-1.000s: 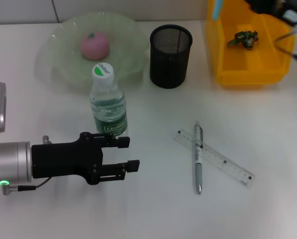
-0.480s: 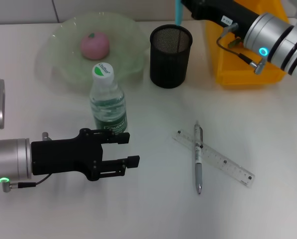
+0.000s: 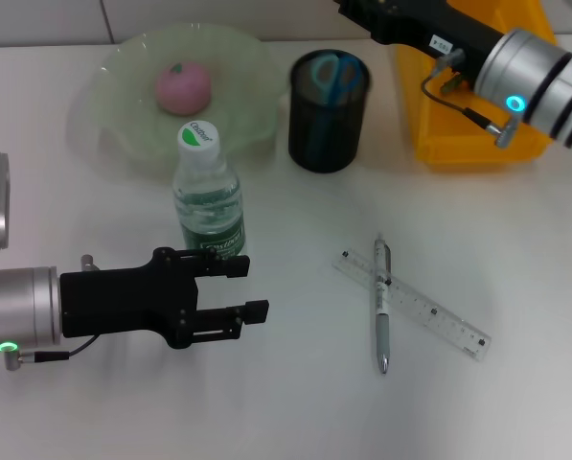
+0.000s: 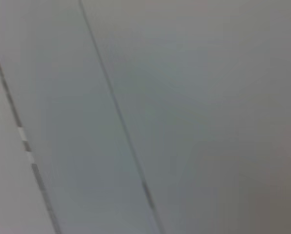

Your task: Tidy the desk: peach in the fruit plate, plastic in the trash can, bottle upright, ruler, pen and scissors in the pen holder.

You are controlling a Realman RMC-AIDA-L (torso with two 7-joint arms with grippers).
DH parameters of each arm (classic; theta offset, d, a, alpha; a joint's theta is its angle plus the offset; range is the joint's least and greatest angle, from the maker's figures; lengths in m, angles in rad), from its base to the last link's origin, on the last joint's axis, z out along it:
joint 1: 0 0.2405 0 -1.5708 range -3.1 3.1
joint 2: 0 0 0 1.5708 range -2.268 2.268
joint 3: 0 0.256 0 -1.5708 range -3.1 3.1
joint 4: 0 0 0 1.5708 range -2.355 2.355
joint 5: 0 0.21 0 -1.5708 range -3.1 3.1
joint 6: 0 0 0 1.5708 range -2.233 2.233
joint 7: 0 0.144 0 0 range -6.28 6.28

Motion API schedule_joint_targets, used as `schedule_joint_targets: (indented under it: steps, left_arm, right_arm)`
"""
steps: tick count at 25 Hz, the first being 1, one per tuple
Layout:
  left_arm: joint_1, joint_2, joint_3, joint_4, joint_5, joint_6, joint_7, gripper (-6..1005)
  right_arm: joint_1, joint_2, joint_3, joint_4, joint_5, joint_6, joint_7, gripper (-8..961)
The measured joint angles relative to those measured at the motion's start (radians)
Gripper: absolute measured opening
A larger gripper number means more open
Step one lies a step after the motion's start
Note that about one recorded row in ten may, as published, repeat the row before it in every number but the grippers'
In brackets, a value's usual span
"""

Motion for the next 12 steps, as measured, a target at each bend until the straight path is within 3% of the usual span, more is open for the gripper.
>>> schedule_joint_targets:
  steps: [4, 5, 6, 8, 10, 12]
  left_arm:
    - [0.003, 0.000, 0.000, 0.000, 0.000, 0.002, 0.000, 663]
    - [0.005, 0.000, 0.000, 0.000, -0.001, 0.003, 0.000, 663]
    - [0.006, 0.000, 0.000, 0.000, -0.001, 0.005, 0.000, 663]
    - [0.006, 0.000, 0.000, 0.000, -0.002, 0.006, 0.000, 663]
    - [0.008, 0.000, 0.000, 0.000, -0.002, 0.007, 0.000, 664]
    - [0.008, 0.000, 0.000, 0.000, -0.001, 0.007, 0.000, 664]
  right_arm:
    - [-0.067, -0.003, 0.000, -0.147, -0.109, -0.076, 0.164, 511]
    - [-0.113, -0.003, -0.002, -0.281, -0.217, -0.137, 0.305, 520]
    - [-0.113, -0.003, -0.002, -0.281, -0.217, -0.137, 0.305, 528]
    - [-0.148, -0.004, -0.011, -0.427, -0.342, -0.204, 0.451, 546]
    - [-0.187, -0.004, -0.031, -0.655, -0.549, -0.346, 0.640, 623]
    - [-0.194, -0.004, -0.039, -0.725, -0.611, -0.394, 0.695, 700]
